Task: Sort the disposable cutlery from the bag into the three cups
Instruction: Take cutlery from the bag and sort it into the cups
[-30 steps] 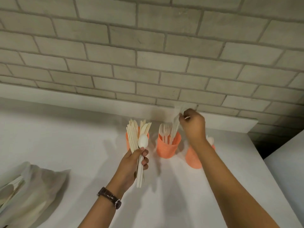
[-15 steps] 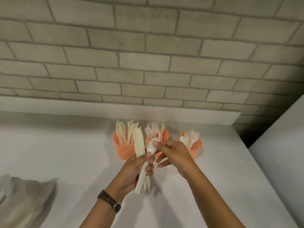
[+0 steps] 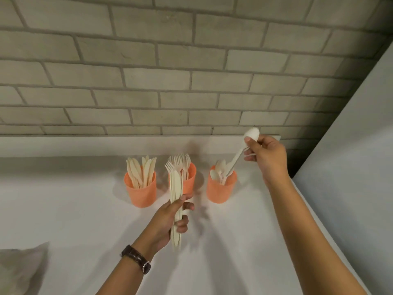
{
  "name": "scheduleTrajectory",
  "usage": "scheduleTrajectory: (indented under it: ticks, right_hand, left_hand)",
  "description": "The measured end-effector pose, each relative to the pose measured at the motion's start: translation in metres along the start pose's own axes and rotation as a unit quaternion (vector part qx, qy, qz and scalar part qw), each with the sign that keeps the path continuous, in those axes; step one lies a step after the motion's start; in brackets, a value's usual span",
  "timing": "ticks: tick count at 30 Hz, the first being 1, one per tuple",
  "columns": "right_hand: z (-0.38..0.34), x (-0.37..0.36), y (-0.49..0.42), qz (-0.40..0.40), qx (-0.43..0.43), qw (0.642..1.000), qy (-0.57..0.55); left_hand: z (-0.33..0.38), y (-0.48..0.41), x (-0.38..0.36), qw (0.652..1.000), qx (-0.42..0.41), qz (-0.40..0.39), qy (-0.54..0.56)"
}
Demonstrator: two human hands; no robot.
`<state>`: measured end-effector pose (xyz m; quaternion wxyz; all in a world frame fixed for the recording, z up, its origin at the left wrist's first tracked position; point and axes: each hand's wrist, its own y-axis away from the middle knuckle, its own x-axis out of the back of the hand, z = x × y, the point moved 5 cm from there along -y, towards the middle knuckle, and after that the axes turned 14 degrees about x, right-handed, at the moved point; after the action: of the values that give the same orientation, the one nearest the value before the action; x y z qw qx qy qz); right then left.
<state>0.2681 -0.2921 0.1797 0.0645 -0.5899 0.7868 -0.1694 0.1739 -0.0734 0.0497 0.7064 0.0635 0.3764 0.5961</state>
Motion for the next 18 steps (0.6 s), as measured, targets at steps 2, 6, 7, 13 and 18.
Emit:
scheduleTrajectory:
  ticks: [2, 6, 7, 13, 18]
  right_hand:
    - [0.012, -0.001, -0.011, 0.005, 0.010, 0.999, 0.039]
    - [0.058, -0.022, -0.016, -0.038, -0.024, 0.993, 0.113]
    - [0.071, -0.026, -0.015, -0.049, -0.049, 0.991, 0.118]
    - [0.061, -0.044, 0.018, -0.055, 0.040, 0.975, 0.210]
    - [0.033, -0.085, 0.077, -0.155, 0.116, 0.976, 0.096]
  left_hand:
    - [-0.001, 0.003, 0.002, 0.999, 0.016, -0.030, 0.042]
    - [0.002, 0.011, 0.007, 0.994, 0.020, -0.066, 0.080]
    - [0.003, 0.014, 0.008, 0.994, 0.020, -0.067, 0.080]
    - [0.006, 0.028, 0.016, 0.992, 0.014, -0.088, 0.094]
    - [0.011, 0.042, 0.020, 0.981, 0.008, -0.156, 0.113]
